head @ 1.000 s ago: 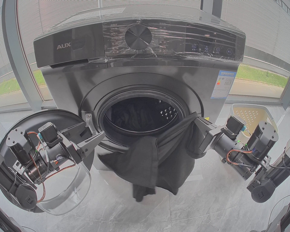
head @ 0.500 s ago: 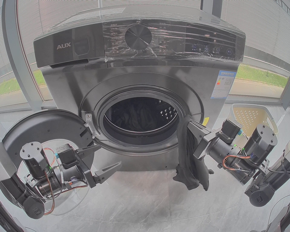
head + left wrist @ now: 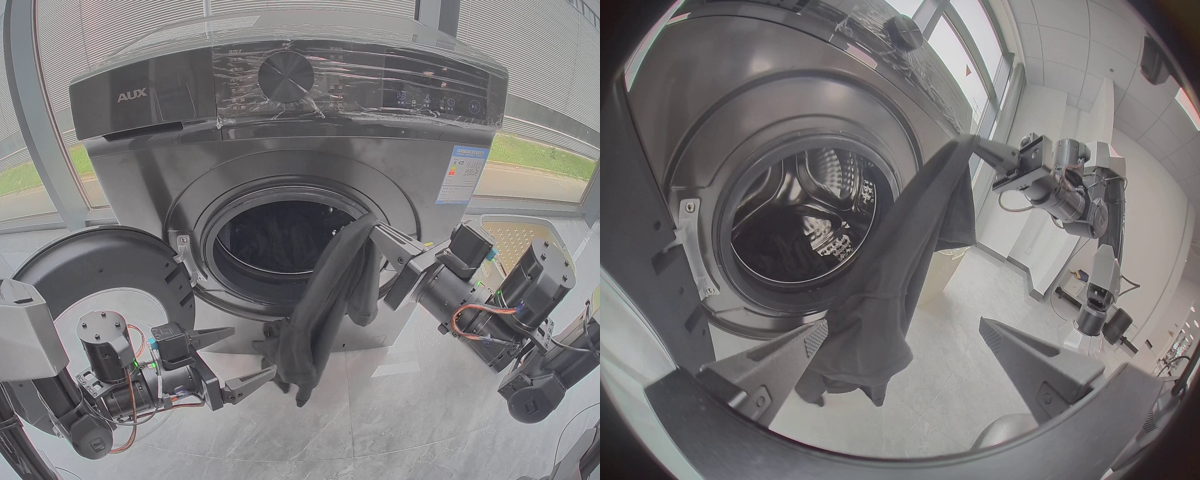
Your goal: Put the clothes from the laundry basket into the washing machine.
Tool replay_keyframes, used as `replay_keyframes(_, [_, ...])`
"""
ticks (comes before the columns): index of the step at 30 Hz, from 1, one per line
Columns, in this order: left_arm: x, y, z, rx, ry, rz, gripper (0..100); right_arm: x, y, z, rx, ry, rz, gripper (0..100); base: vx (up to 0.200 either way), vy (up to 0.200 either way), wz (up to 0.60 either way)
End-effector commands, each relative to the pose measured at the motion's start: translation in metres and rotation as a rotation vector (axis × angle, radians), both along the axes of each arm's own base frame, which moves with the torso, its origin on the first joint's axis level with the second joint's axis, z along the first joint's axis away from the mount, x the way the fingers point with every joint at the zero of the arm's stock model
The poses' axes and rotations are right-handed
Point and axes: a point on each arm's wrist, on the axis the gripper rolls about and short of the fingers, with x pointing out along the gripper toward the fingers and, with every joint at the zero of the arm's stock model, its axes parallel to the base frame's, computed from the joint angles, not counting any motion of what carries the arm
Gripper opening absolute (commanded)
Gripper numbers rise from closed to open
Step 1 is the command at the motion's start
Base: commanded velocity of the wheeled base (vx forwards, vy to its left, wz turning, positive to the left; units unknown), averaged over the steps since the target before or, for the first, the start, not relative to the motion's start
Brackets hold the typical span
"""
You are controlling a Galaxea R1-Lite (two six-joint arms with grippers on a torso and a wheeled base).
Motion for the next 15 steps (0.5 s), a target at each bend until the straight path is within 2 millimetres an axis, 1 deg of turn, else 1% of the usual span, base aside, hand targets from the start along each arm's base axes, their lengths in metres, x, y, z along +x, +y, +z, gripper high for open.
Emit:
replay_keyframes(1, [0.005,-0.006,-0.014,0.035,0.027,-0.015,100,-0.008,0.013,0.003,0.012,-0.011,0.052,0,0.0,0.0,0.0])
replay_keyframes(4, [0.011,-0.007,-0.019,0.044,0.032,-0.008,100,-0.009,0.02,0.007,0.022,-0.027,0.082,0,0.0,0.0,0.0])
replay_keyframes(8, [0.016,-0.009,-0.022,0.044,0.034,-0.006,100,-0.011,0.031,0.006,0.016,-0.019,0.111,0,0.0,0.0,0.0])
replay_keyframes(12, [0.022,-0.014,-0.023,0.038,0.029,-0.01,100,-0.017,0.038,0.007,0.029,0.007,0.147,0,0.0,0.0,0.0])
replay_keyframes(15, [0.027,-0.018,-0.028,0.043,0.034,-0.003,100,-0.018,0.04,0.007,0.031,0.007,0.156,0,0.0,0.0,0.0])
